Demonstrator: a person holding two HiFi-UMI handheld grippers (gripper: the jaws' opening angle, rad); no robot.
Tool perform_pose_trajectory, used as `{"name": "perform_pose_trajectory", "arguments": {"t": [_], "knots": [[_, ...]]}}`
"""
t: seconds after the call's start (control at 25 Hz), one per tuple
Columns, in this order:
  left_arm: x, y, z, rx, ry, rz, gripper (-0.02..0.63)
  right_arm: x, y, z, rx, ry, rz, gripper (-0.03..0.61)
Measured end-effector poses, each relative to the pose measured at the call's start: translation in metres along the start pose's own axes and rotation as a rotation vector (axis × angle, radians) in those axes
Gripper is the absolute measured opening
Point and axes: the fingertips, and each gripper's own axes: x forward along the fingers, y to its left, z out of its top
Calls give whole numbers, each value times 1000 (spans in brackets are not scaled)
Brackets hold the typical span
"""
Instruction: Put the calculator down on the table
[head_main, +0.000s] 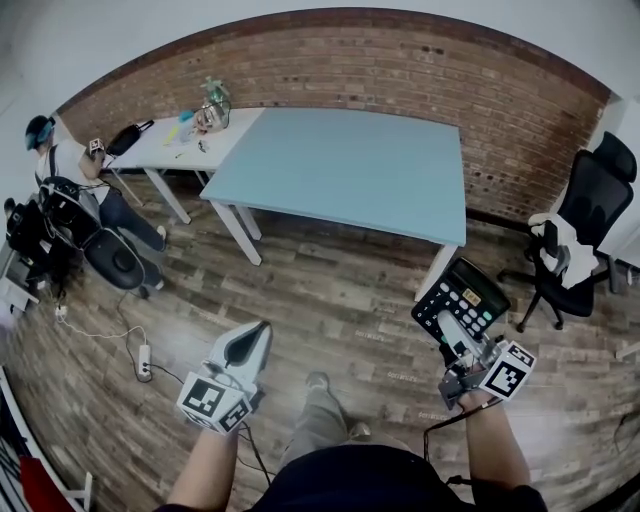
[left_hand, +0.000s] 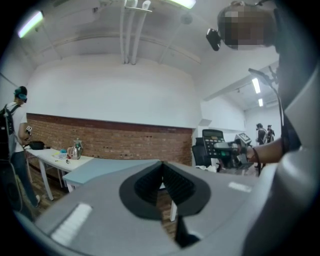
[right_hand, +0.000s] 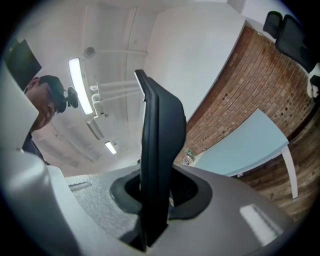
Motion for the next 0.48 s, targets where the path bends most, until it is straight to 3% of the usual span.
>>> {"name": "perform_pose_trajectory", "arguments": {"t": [0.48], "knots": [[54,74,-5,-12,2,-37,3,69,-36,7,57,-28,-23,74]]}}
